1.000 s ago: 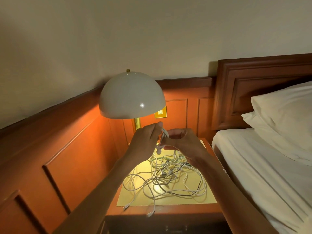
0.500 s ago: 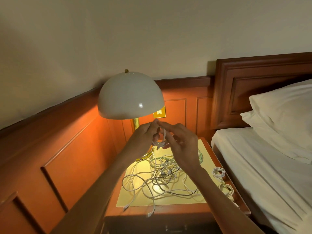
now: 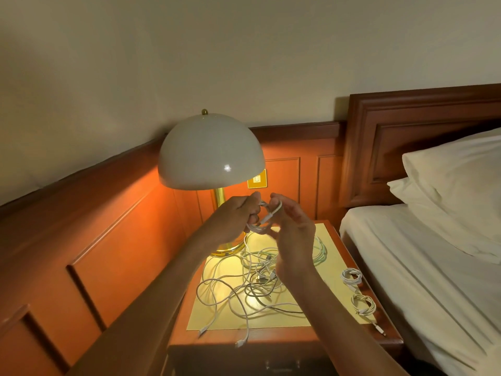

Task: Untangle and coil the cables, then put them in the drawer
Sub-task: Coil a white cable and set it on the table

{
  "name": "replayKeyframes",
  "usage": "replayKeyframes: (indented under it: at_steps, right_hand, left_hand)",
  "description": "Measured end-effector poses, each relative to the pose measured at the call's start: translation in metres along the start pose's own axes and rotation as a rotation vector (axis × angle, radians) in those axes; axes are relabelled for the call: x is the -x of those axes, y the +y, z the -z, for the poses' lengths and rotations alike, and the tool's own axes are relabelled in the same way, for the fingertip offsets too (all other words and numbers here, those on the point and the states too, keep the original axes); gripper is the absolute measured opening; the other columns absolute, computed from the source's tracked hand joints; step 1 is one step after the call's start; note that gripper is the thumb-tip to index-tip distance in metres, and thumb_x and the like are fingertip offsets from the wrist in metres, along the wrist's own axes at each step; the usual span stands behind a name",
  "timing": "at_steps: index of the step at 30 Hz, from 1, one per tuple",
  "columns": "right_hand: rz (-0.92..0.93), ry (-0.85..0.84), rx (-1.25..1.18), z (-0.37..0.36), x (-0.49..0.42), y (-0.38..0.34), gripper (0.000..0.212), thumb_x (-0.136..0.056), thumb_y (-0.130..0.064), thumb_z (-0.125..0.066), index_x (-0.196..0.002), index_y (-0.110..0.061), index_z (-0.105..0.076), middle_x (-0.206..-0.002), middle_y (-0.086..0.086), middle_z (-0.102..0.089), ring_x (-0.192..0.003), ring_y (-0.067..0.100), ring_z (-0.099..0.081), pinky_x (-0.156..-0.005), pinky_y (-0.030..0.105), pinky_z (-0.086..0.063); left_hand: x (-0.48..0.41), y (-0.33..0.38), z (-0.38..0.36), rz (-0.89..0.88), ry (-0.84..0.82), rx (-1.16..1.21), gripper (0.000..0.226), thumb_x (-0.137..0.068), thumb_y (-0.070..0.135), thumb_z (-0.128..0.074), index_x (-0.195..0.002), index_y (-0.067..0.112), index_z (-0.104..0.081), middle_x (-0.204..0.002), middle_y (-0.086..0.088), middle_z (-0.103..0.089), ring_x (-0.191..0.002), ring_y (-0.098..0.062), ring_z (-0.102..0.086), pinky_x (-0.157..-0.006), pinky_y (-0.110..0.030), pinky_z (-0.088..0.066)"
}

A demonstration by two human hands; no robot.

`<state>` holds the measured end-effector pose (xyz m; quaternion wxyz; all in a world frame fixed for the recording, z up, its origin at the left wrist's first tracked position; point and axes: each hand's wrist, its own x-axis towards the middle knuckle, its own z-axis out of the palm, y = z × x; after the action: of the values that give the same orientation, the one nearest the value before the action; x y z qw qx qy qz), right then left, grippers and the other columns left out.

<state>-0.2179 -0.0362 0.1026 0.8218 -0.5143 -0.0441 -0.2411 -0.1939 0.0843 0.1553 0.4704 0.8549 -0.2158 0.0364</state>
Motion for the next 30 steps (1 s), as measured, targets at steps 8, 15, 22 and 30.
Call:
replayKeyframes:
  at_steps: [8,15,22,30]
  right_hand:
    - [0.448,-0.036,0.368,0.026,-0.003,0.0,0.012,-0.095,-0.015,-0.064,-0.099,-0.013,-0.075,-0.083,-0.005,-0.077,-0.071,0.011,-0.072,-0.06,0.022,-0.056]
    - [-0.252,-0.191,0.03,0.034,-0.011,-0.019,0.018,-0.09,-0.009,-0.069,-0.103,0.003,-0.072,-0.097,0.018,-0.075,-0.083,0.03,-0.073,-0.068,0.039,-0.062]
    - [0.238,-0.31,0.792,0.054,-0.017,-0.026,0.005,-0.086,-0.017,-0.076,-0.091,-0.018,-0.079,-0.084,-0.009,-0.077,-0.069,0.006,-0.072,-0.066,0.016,-0.056]
    - [0.153,-0.247,0.651,0.045,-0.018,-0.015,0.008,-0.091,-0.012,-0.07,-0.09,-0.011,-0.078,-0.077,-0.005,-0.076,-0.07,0.008,-0.072,-0.068,0.018,-0.056]
  left_hand:
    - [0.008,-0.005,0.003,0.053,-0.134,0.162,0.046,-0.105,0.039,-0.031,-0.065,0.02,-0.04,-0.053,0.01,-0.036,-0.05,-0.006,-0.034,-0.054,-0.014,-0.035]
    - [0.007,-0.017,0.004,0.037,-0.019,0.166,0.046,-0.105,0.038,-0.03,-0.064,0.019,-0.038,-0.051,0.013,-0.037,-0.048,-0.003,-0.033,-0.051,-0.013,-0.034]
    - [0.01,-0.019,-0.001,0.061,-0.025,0.248,0.048,-0.105,0.039,-0.03,-0.061,0.021,-0.04,-0.051,0.011,-0.036,-0.049,-0.006,-0.033,-0.054,-0.017,-0.035]
    - [0.007,-0.016,-0.02,0.025,-0.052,0.313,0.047,-0.105,0.04,-0.032,-0.062,0.024,-0.043,-0.053,0.01,-0.036,-0.052,-0.01,-0.031,-0.062,-0.031,-0.029]
